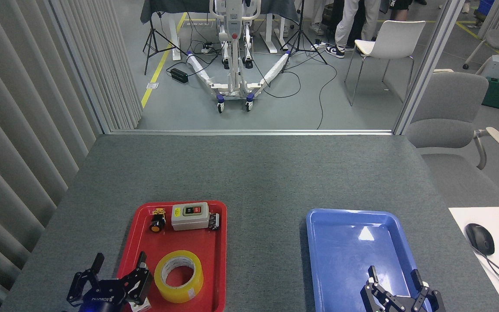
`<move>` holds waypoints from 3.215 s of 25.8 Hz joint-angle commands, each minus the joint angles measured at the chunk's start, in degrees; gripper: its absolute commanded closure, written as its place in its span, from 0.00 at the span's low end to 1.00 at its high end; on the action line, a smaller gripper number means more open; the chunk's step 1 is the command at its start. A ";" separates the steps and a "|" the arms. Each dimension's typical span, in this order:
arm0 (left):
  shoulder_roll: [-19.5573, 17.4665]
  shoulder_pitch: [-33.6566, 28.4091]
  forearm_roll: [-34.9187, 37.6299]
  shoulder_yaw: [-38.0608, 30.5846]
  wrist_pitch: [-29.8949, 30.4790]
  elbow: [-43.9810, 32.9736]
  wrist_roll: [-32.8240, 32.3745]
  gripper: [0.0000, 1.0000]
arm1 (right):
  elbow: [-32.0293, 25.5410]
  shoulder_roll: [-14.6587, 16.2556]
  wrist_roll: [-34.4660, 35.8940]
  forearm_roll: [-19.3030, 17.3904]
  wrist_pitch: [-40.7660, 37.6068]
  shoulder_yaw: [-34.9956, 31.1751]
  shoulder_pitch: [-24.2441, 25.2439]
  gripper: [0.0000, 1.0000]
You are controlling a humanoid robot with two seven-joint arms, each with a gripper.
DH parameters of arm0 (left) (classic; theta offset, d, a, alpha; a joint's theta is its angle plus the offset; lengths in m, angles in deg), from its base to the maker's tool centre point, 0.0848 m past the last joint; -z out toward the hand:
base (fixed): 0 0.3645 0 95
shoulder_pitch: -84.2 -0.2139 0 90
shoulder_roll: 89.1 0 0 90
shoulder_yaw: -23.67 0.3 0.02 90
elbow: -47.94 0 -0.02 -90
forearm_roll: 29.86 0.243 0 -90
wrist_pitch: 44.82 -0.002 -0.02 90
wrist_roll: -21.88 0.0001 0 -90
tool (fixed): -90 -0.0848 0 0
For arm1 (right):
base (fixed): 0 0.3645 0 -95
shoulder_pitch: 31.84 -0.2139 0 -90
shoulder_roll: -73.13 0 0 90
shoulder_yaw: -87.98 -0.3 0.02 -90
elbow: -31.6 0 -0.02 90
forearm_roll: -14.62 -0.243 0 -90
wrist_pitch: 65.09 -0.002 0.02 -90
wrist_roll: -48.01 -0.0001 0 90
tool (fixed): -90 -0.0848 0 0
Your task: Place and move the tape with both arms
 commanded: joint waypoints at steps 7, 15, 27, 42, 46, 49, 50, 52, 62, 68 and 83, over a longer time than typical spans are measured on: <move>-0.98 2.78 -5.99 0.26 0.19 0.17 -10.66 0.00 | 0.10 0.07 0.11 0.00 0.03 0.03 -0.01 0.00; -11.52 4.71 -20.67 6.50 -1.04 -0.27 -28.15 0.00 | 0.01 -0.02 0.02 0.00 0.03 0.03 -0.10 0.00; -34.64 23.69 -42.55 38.41 -16.16 2.46 -40.28 0.01 | 0.27 -0.11 0.02 0.09 0.03 0.03 -0.19 0.00; -34.11 33.36 -43.26 48.69 -16.34 16.08 -43.53 0.01 | 0.36 -0.37 0.02 0.88 -0.06 0.03 -0.27 0.00; -33.94 33.89 -43.26 49.92 -16.25 18.01 -43.88 0.01 | 0.36 -0.37 0.02 0.96 -0.15 0.03 -0.36 0.00; -33.85 35.03 -43.35 51.68 -16.25 20.21 -43.97 0.01 | 0.36 -0.46 0.02 1.05 -0.23 0.03 -0.36 0.00; -33.85 35.73 -43.35 52.64 -16.34 20.91 -43.97 0.01 | 0.36 -0.46 0.02 1.05 -0.23 0.03 -0.36 0.00; -33.76 36.61 -43.35 54.23 -16.34 22.32 -43.97 0.01 | 0.36 -0.46 0.02 1.05 -0.23 0.03 -0.36 0.00; -33.67 37.49 -43.26 54.67 -15.46 24.87 -48.71 0.32 | 0.54 -0.81 0.02 1.14 -0.23 0.03 -0.36 0.00; -32.62 37.76 -43.26 54.76 -14.05 24.16 -51.35 0.67 | 0.54 -0.81 0.02 1.14 -0.23 0.12 -0.45 0.00; -22.16 43.47 -44.49 45.18 4.93 21.44 -46.61 0.87 | 0.71 -0.72 0.02 1.14 -0.15 0.21 -0.36 0.00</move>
